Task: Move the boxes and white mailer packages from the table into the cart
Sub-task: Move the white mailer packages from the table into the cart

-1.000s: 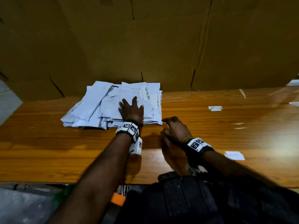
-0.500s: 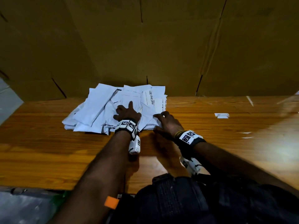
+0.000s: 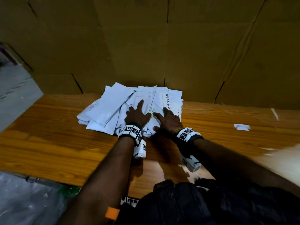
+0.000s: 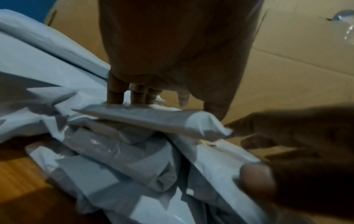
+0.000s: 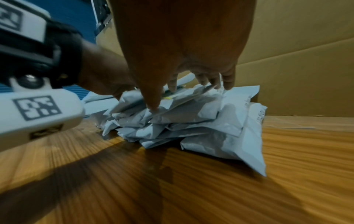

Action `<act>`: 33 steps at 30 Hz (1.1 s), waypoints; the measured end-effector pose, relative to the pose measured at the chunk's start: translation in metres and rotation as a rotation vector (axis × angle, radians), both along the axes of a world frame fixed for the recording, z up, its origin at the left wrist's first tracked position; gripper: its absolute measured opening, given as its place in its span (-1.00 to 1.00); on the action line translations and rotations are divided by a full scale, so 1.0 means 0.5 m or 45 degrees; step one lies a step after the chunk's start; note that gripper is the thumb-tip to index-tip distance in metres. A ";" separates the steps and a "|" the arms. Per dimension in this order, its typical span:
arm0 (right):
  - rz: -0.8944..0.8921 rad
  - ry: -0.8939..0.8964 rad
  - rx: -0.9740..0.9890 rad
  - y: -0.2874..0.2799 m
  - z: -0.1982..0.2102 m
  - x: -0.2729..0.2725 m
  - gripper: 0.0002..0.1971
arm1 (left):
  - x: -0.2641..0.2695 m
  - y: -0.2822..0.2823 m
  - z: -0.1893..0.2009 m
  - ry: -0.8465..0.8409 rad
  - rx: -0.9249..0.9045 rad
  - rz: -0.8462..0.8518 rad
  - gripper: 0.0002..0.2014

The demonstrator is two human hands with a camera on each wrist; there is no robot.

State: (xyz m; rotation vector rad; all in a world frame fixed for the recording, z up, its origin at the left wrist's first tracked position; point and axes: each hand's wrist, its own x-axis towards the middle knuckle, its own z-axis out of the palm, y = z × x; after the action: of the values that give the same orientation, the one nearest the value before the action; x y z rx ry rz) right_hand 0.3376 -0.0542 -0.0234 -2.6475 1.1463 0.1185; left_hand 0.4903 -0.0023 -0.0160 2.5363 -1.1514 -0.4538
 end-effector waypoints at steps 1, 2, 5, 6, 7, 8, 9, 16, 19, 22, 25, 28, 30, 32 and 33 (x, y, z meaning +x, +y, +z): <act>0.005 0.044 -0.004 0.000 -0.003 0.007 -0.25 | 0.004 0.003 0.000 0.031 -0.030 0.014 -0.23; -0.009 0.069 -0.006 0.000 -0.005 0.008 -0.24 | 0.003 0.005 0.000 0.061 -0.063 0.022 -0.22; -0.090 0.048 -0.047 -0.005 -0.002 0.016 -0.27 | 0.006 0.011 0.000 0.141 -0.219 0.094 -0.23; -0.115 0.011 -0.056 -0.006 0.001 0.017 -0.31 | 0.006 0.014 0.001 0.162 -0.271 0.126 -0.24; -0.131 -0.036 -0.054 -0.007 0.004 0.019 -0.36 | 0.005 0.018 0.001 0.179 -0.315 0.158 -0.25; -0.142 -0.087 -0.048 -0.008 0.005 0.020 -0.43 | 0.005 0.021 0.002 0.191 -0.353 0.187 -0.26; -0.154 -0.130 -0.043 -0.010 0.006 0.020 -0.50 | 0.004 0.024 0.002 0.197 -0.387 0.213 -0.27; -0.444 -0.058 -0.198 -0.024 0.000 -0.023 -0.63 | 0.001 0.022 -0.002 0.208 -0.389 0.325 -0.30; -0.508 -0.091 -0.226 -0.025 -0.003 -0.025 -0.49 | -0.002 0.014 -0.006 0.195 -0.260 0.314 -0.31; -0.401 -0.257 -0.186 -0.022 0.000 -0.010 -0.34 | -0.002 0.009 -0.013 0.164 -0.109 0.254 -0.30; -0.180 -0.221 -0.183 -0.022 0.000 0.015 -0.24 | 0.000 0.003 -0.018 0.127 -0.005 0.226 -0.30; -0.062 -0.021 -0.090 -0.031 -0.010 0.035 -0.15 | 0.001 -0.004 -0.017 0.070 0.026 0.235 -0.31; -0.095 0.054 0.016 -0.036 -0.018 0.038 -0.12 | 0.001 -0.009 -0.015 0.040 0.026 0.230 -0.33; -0.148 0.064 0.064 -0.037 -0.022 0.038 -0.09 | 0.004 -0.014 -0.013 0.012 0.049 0.211 -0.33; -0.157 0.062 0.062 -0.037 -0.024 0.038 -0.08 | 0.006 -0.016 -0.013 -0.001 0.064 0.199 -0.31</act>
State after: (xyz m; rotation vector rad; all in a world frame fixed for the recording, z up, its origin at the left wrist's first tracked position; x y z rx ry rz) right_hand 0.3567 -0.0728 -0.0355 -2.5372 1.3023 0.1857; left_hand 0.4933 -0.0104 -0.0225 2.6447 -0.9441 -0.4474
